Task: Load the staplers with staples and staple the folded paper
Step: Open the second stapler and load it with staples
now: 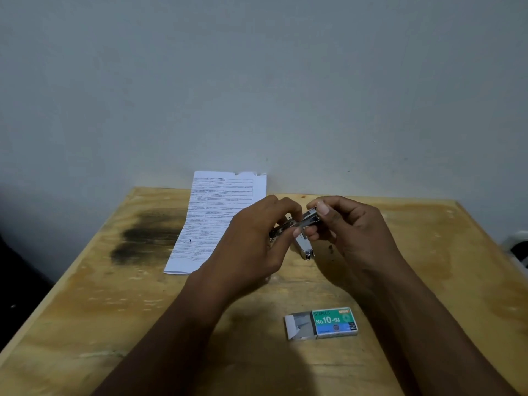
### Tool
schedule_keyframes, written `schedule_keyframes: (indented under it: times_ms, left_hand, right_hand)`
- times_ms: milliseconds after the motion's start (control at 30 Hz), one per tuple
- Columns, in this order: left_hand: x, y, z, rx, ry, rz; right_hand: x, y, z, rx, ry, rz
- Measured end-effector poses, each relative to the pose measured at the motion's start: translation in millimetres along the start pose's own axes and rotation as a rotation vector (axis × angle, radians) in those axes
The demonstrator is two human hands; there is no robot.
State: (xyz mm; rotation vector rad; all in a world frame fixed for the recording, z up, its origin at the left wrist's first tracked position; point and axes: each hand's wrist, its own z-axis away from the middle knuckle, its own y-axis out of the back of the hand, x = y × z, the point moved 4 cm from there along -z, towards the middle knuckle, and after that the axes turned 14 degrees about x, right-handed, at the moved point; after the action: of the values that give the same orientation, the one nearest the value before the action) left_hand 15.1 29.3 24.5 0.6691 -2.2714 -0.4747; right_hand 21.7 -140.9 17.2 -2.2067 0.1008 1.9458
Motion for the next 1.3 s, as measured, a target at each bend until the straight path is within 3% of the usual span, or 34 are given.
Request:
schedule_keyframes:
  times_ms: [233, 400, 867, 1300]
  left_hand:
    - [-4.6, 11.8, -3.5, 0.169, 0.176, 0.125]
    - [-17.3, 8.9, -2.9, 0.053, 0.452, 0.243]
    - [5.4, 4.4, -0.5, 0.125, 0.126, 0.003]
    - [8.7, -1.5, 2.2, 0.158, 0.079, -0.064]
  right_hand:
    - [-6.6, 6.5, -3.6, 0.023, 0.007, -0.038]
    - [-9.7, 15.8, -8.0, 0.070, 0.008, -0.006]
    - [-10.0, 19.2, -11.9, 0.184, 0.040, 0.119]
    - [-1.2, 10.7, -7.9, 0.199, -0.002, 0.082]
